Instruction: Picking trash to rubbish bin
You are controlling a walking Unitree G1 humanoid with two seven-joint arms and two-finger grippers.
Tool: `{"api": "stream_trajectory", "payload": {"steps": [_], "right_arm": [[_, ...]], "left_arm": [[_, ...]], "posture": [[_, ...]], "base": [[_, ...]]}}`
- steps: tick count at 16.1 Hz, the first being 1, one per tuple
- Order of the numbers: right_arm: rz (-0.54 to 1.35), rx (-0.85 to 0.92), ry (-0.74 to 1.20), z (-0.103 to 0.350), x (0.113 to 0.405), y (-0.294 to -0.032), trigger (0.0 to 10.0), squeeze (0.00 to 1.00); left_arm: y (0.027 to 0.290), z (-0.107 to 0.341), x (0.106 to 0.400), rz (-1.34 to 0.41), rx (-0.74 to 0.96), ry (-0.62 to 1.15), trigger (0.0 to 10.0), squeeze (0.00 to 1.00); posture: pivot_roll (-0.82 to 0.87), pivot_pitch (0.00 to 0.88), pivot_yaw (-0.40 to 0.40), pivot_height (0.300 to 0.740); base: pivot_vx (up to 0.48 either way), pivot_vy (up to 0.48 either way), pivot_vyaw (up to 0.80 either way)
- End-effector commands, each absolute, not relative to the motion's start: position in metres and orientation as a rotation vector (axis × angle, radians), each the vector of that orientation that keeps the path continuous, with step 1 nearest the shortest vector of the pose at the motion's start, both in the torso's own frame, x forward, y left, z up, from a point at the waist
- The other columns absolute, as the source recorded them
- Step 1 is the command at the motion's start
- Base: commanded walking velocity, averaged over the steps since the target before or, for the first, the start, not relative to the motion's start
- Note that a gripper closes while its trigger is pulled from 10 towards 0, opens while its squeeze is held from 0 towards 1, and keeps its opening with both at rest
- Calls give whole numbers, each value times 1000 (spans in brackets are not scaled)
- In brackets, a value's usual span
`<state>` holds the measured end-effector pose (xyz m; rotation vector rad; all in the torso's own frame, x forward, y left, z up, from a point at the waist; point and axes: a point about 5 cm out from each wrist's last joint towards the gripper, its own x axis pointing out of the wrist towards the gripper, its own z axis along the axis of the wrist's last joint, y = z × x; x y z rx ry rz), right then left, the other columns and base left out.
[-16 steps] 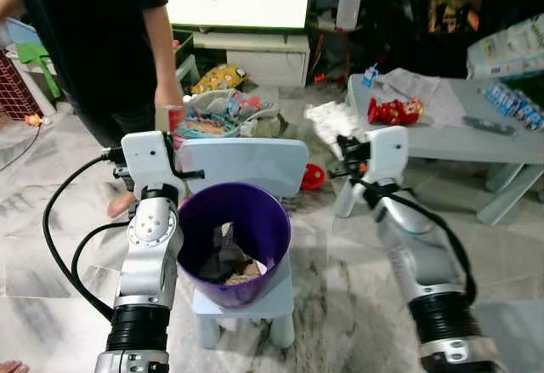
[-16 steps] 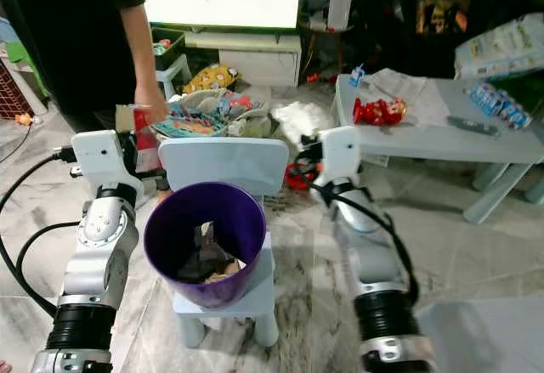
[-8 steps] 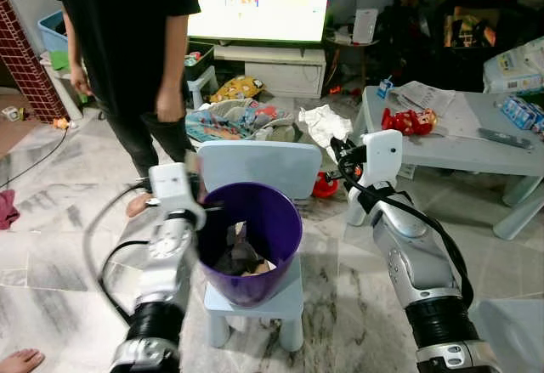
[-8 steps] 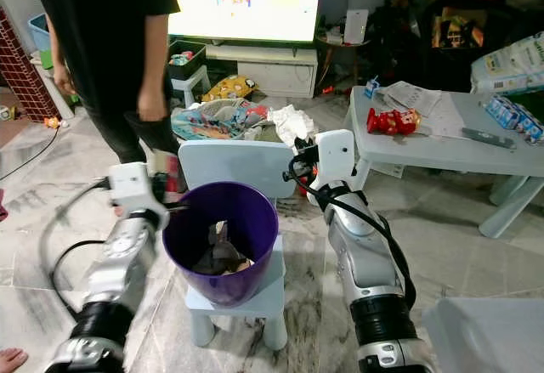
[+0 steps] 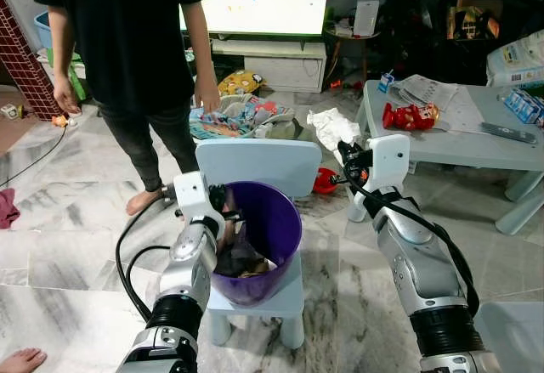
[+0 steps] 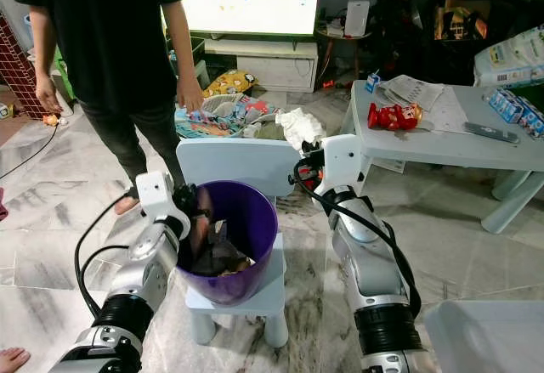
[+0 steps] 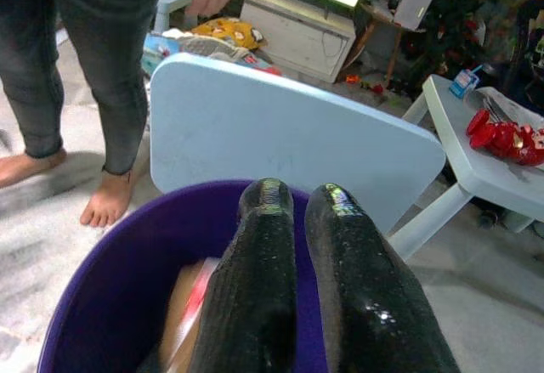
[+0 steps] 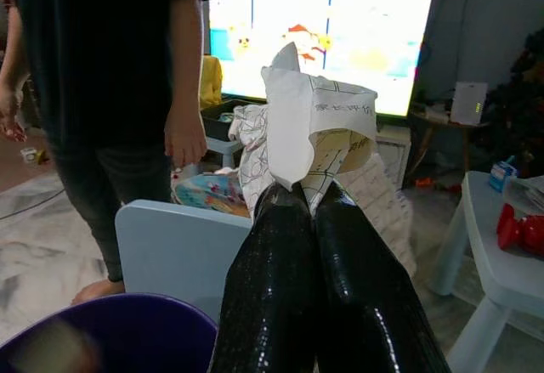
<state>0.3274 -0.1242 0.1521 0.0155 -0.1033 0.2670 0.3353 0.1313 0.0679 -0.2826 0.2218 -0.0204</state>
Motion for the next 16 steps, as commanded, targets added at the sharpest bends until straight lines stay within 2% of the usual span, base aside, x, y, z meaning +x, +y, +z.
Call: {"api": "stream_trajectory", "payload": {"steps": [1,4,8,12,14,16], "right_arm": [[258,8,-116,156,326,-127,0,0],[263,8,-108,155,325,-124,0,0],[286,34,-99,151,324,-117,0,0],[337,186,49,109,331,-88,0,0],[394,148,139,87,331,-73,0,0],[421,137,172,79,330,-65,0,0]], "left_arm": [[132,70,337,-13,-290,209,10000,1000],[139,65,332,5,-284,210,10000,1000],[154,85,323,30,-182,95,10000,1000],[188,94,269,40,-9,49,10000,1000],[199,83,235,32,57,102,10000,1000],[202,78,221,33,74,139,10000,1000]], "posture": [[-12,19,-9,740],[-8,25,-10,740],[30,23,-5,740],[141,16,-18,740],[177,12,-23,740],[199,11,-27,740]], "base": [[0,0,0],[0,0,0],[0,0,0],[0,0,0],[0,0,0],[0,0,0]]}}
